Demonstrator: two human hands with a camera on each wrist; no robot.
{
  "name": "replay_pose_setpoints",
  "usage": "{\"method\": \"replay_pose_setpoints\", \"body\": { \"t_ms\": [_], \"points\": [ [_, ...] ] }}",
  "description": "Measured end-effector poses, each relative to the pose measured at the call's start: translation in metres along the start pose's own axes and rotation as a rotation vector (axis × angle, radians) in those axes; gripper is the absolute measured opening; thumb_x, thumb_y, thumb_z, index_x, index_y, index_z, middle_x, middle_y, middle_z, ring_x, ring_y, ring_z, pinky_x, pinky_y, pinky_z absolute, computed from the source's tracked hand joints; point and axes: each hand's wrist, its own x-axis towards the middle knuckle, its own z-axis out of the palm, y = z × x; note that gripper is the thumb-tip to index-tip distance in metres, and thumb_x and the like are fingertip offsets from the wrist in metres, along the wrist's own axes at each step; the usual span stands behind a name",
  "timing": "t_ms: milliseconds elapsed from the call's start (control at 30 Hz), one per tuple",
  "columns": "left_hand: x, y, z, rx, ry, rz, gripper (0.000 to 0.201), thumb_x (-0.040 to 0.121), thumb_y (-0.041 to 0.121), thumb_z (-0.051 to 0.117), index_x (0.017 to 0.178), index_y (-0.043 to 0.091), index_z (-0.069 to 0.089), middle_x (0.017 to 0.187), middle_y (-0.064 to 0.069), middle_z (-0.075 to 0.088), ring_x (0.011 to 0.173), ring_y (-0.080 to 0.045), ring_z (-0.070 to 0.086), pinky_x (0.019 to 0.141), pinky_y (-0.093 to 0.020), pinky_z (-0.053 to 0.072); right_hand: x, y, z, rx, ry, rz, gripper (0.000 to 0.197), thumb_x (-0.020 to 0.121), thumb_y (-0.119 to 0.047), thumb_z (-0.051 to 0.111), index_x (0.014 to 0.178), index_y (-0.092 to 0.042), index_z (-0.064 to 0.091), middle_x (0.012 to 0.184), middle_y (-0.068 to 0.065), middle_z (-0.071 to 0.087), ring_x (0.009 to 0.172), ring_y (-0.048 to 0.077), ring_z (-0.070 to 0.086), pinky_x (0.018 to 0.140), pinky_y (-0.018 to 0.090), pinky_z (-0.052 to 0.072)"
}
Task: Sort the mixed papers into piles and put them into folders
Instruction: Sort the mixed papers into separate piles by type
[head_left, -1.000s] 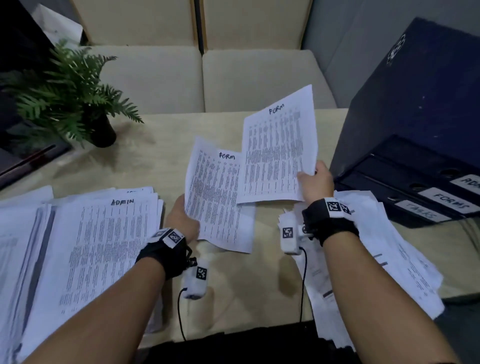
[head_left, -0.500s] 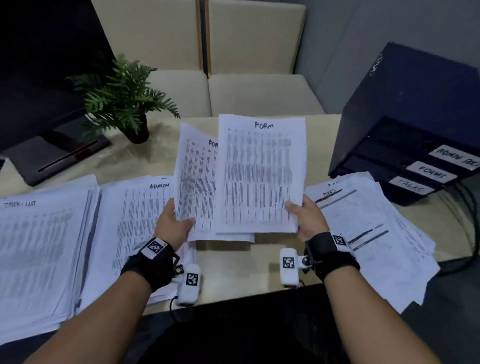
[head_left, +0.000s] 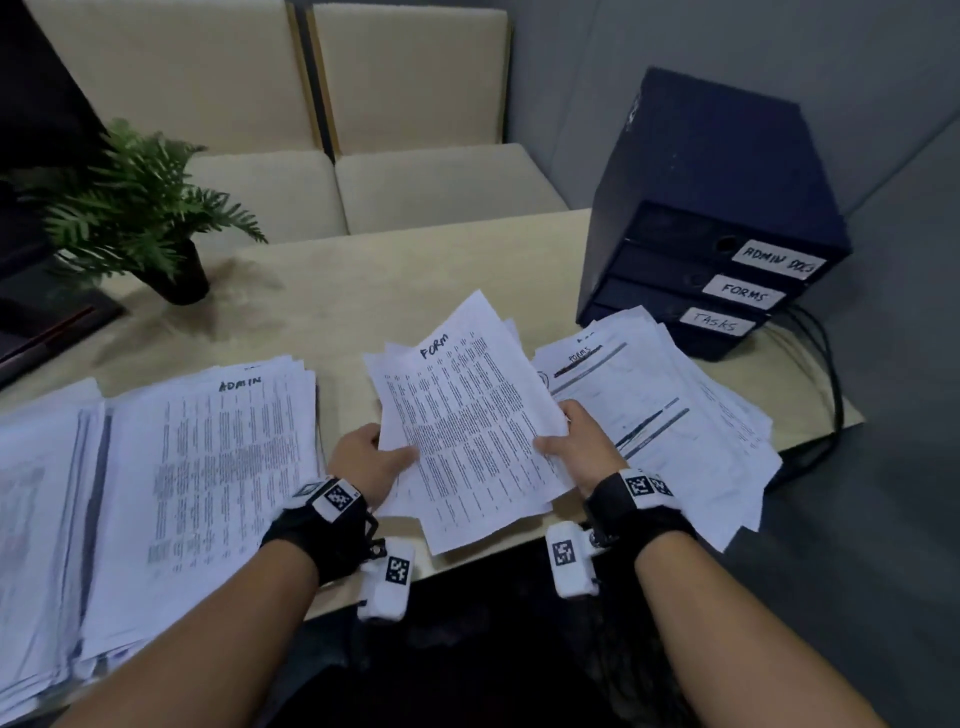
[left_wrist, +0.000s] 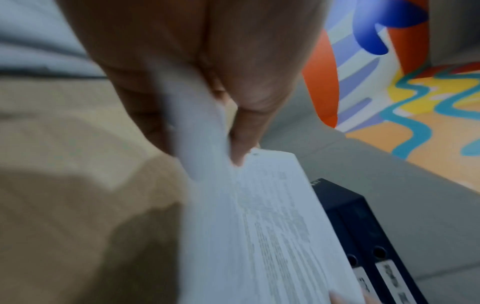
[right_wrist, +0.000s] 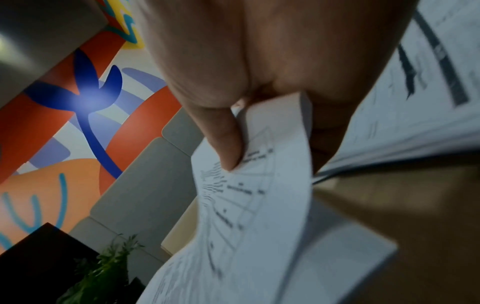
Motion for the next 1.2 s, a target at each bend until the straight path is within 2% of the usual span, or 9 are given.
{"method": "replay_pose_setpoints", "body": {
  "t_ms": [167, 300, 433, 600, 833, 967, 1067, 1133, 1200],
  "points": [
    [0.010, 0.010, 0.041, -0.056, -0.046, -0.047, 0.049, 0.079, -0.004, 0.068, 0.120, 0.014, 0.048, 0.105, -0.010, 0.067, 0.090, -0.029, 0.065, 0.076, -0.035, 0.054, 0.005, 0.015, -0.046, -0.065, -0.047, 0.004, 0.033, 0.084, -0.009, 0.069, 0.110, -0.019, 0.053, 0.105, 0.000, 0.066, 0.095, 0.019, 0.065, 0.078, 0.035, 0.054],
    [0.014, 0.013, 0.066, -0.125, -0.057, -0.029, 0.056, 0.079, -0.014, 0.057, 0.120, 0.024, 0.052, 0.102, -0.005, 0.071, 0.092, -0.025, 0.068, 0.084, -0.048, 0.055, 0.026, 0.031, -0.088, -0.018, 0.000, 0.056, 0.031, 0.087, -0.022, 0.069, 0.114, -0.014, 0.057, 0.111, 0.008, 0.065, 0.094, 0.023, 0.064, 0.088, 0.042, 0.053],
    [0.014, 0.013, 0.083, -0.198, -0.017, -0.027, 0.066, 0.077, -0.014, 0.056, 0.129, 0.026, 0.051, 0.105, -0.002, 0.071, 0.094, -0.022, 0.069, 0.079, -0.046, 0.057, 0.066, 0.043, -0.142, -0.499, 0.367, 0.111, 0.052, 0.085, -0.030, 0.069, 0.131, -0.014, 0.050, 0.132, 0.010, 0.049, 0.118, 0.031, 0.049, 0.100, 0.038, 0.041],
    [0.008, 0.005, 0.095, -0.167, 0.064, -0.104, 0.061, 0.076, -0.013, 0.056, 0.124, 0.024, 0.049, 0.105, -0.005, 0.070, 0.095, -0.026, 0.067, 0.084, -0.051, 0.054, 0.094, 0.056, -0.164, -0.828, 0.292, 0.309, 0.062, 0.084, -0.030, 0.068, 0.136, -0.013, 0.038, 0.140, 0.016, 0.038, 0.127, 0.037, 0.037, 0.101, 0.049, 0.033],
    [-0.001, -0.006, 0.109, -0.044, 0.216, -0.220, 0.040, 0.081, -0.004, 0.050, 0.110, 0.023, 0.046, 0.094, -0.008, 0.070, 0.078, -0.029, 0.067, 0.075, -0.044, 0.056, 0.105, 0.061, -0.176, -0.865, 0.365, 0.121, 0.024, 0.090, -0.005, 0.049, 0.112, -0.016, 0.046, 0.103, 0.013, 0.061, 0.105, 0.034, 0.052, 0.093, 0.044, 0.030],
    [-0.004, -0.005, 0.114, -0.025, 0.273, -0.209, 0.061, 0.085, -0.003, 0.052, 0.136, 0.023, 0.033, 0.113, -0.012, 0.068, 0.083, -0.027, 0.065, 0.078, -0.042, 0.054, 0.096, 0.046, -0.189, -0.649, 0.395, -0.093, 0.016, 0.094, -0.008, 0.047, 0.081, -0.015, 0.040, 0.080, 0.009, 0.045, 0.072, 0.026, 0.044, 0.068, 0.034, 0.037],
    [-0.011, 0.000, 0.114, -0.033, 0.322, -0.175, 0.084, 0.089, -0.007, 0.045, 0.150, 0.037, 0.011, 0.127, -0.013, 0.059, 0.073, -0.025, 0.062, 0.061, -0.029, 0.054, 0.082, 0.014, -0.198, -0.506, 0.409, -0.201, 0.010, 0.095, -0.010, 0.044, 0.084, -0.011, 0.044, 0.075, 0.010, 0.049, 0.062, 0.025, 0.041, 0.051, 0.030, 0.030],
    [-0.014, 0.000, 0.111, -0.007, 0.327, -0.189, 0.079, 0.087, -0.011, 0.038, 0.146, 0.040, 0.027, 0.139, -0.008, 0.050, 0.061, -0.024, 0.061, 0.045, -0.028, 0.055, 0.071, -0.010, -0.200, -0.426, 0.385, -0.298, 0.007, 0.094, -0.012, 0.048, 0.087, -0.012, 0.050, 0.076, 0.008, 0.053, 0.064, 0.024, 0.043, 0.052, 0.030, 0.033],
    [-0.013, -0.002, 0.109, 0.044, 0.299, -0.210, 0.064, 0.085, -0.011, 0.037, 0.128, 0.033, 0.053, 0.138, -0.005, 0.052, 0.059, -0.028, 0.064, 0.044, -0.035, 0.055, 0.064, -0.026, -0.196, -0.313, 0.354, -0.351, 0.006, 0.094, -0.012, 0.050, 0.089, -0.013, 0.052, 0.079, 0.006, 0.055, 0.065, 0.019, 0.043, 0.054, 0.028, 0.036]
  ]
}}
